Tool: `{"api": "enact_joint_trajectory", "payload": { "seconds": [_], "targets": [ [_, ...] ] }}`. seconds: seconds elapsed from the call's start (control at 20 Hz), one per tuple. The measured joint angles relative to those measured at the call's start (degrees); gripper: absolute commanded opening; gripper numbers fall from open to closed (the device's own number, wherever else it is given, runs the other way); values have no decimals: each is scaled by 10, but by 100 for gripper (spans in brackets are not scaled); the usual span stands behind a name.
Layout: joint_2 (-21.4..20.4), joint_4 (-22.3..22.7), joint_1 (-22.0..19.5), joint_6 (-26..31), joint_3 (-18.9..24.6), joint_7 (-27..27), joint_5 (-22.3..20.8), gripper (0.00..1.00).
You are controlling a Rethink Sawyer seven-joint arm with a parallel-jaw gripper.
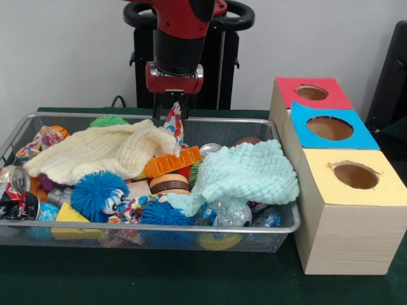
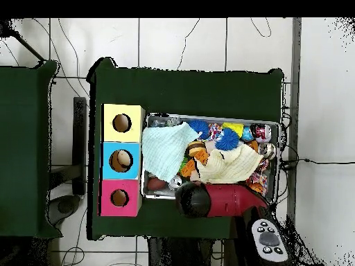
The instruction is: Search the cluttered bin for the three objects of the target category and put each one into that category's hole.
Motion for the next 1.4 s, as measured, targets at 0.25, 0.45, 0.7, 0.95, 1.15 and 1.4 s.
{"api": "enact_joint_trajectory", "payload": {
  "seconds": [0.25,0.45,0.7,0.95,1.15,1.4],
  "targets": [
    [3,0,0,-1,-5,0,0,100],
    [13,0,2,-6,-13,0,0,100],
    [37,0,9,-28,-18,0,0,100],
    [55,0,19,-45,-18,0,0,100],
    [63,0,25,-54,-18,0,0,100],
    [66,0,25,-58,-18,0,0,0]
  ]
}}
